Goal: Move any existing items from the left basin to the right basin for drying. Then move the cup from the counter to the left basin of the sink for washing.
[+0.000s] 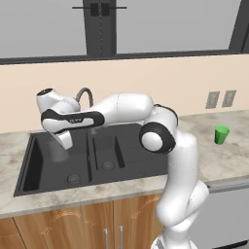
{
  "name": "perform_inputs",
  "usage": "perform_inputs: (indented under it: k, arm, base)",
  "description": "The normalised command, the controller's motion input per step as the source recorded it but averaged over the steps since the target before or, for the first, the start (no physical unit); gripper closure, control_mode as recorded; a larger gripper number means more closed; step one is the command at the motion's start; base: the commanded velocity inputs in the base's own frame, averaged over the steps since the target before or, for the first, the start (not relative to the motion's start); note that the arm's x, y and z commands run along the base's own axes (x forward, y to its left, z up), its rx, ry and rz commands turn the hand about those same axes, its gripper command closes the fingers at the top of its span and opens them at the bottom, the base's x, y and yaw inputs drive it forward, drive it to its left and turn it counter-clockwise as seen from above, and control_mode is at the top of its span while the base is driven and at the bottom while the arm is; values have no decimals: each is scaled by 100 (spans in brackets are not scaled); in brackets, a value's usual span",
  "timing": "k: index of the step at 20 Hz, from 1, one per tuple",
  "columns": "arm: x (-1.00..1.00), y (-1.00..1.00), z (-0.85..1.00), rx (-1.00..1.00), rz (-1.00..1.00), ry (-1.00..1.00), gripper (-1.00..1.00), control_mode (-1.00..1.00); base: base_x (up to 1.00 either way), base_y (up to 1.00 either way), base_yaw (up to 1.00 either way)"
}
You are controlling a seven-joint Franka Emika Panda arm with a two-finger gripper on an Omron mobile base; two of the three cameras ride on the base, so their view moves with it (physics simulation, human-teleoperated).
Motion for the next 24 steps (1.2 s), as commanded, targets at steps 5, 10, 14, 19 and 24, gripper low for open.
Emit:
perform_inputs:
  k: [5, 10, 14, 19, 24]
  arm:
    - [-31, -19, 19, -2, -7, -4, 100, -100]
    - [-27, -26, 21, 0, -6, -3, 100, -100]
    - [-29, -24, 17, 0, -6, -3, 100, -100]
    - [-31, -24, 14, 0, -6, -4, 100, -100]
    - [-29, -22, 10, 0, -6, -5, 100, -100]
  base:
    - [0, 0, 0]
    - [0, 0, 0]
    - [0, 0, 0]
    - [0, 0, 0]
    - [0, 0, 0]
